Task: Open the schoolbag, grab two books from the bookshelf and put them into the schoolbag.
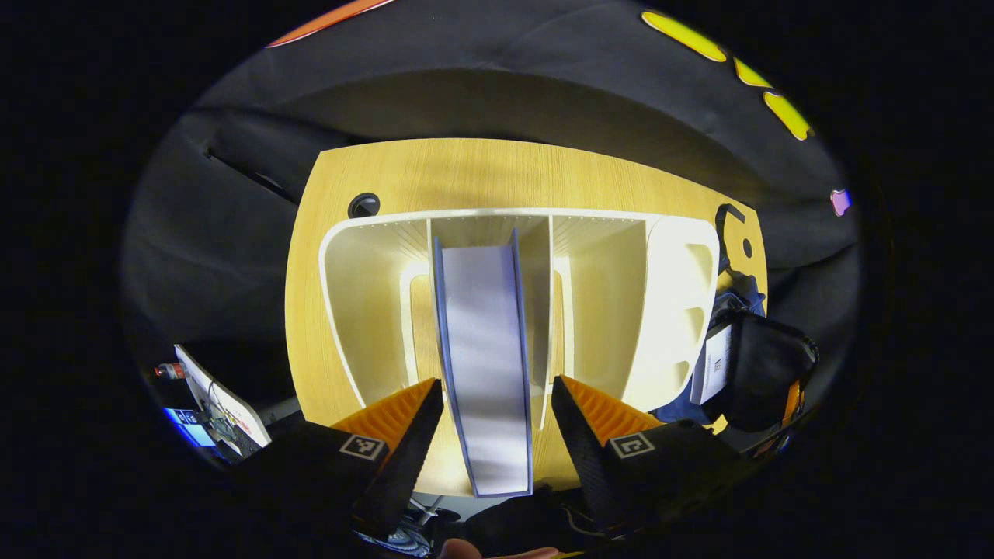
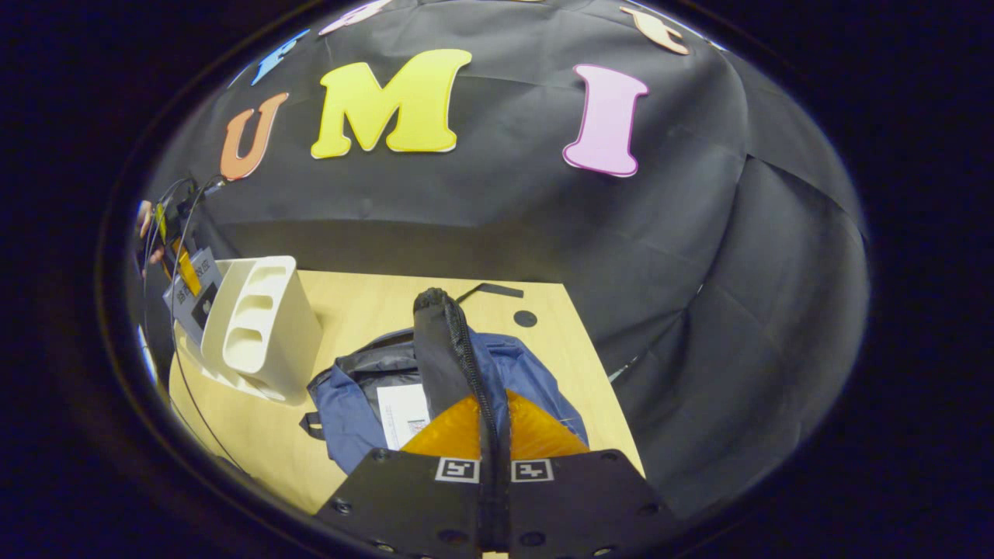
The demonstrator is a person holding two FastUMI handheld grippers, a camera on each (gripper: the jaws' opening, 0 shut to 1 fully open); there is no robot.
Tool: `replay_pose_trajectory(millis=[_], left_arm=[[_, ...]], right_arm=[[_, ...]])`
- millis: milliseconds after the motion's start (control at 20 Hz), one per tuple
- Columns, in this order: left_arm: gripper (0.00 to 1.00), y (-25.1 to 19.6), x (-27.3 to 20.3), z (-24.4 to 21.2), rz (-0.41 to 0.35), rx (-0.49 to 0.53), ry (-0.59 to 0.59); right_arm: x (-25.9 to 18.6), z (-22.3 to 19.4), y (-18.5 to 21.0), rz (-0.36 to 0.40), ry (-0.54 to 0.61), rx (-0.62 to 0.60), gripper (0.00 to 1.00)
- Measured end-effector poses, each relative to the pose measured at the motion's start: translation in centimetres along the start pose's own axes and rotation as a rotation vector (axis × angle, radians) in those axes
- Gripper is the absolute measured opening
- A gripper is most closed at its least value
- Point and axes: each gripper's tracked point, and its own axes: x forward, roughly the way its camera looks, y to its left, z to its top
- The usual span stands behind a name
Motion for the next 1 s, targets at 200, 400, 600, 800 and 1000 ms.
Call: replay_pose_trajectory(millis=[200,400,600,800,1000], left_arm=[[0.80,0.7,1.1,-0.2,0.028,0.000,0.017],[0.67,1.1,1.6,-0.5,0.049,-0.008,0.035],[0.49,1.2,1.7,-1.3,0.062,-0.062,0.060],[0.45,0.6,-1.0,-2.8,0.053,-0.101,0.052],[0.44,0.0,-6.3,-5.2,0.017,-0.071,-0.005]], right_arm=[[0.0,-0.2,-0.3,0.002,0.003,0.004,0.00],[0.2,-0.2,-0.4,-0.002,-0.005,-0.012,0.00],[0.3,-0.5,-0.4,0.011,-0.006,-0.007,0.00],[0.4,-0.8,-0.7,0.021,-0.009,-0.008,0.00],[0.2,-0.7,-0.4,0.039,-0.016,-0.024,0.00]])
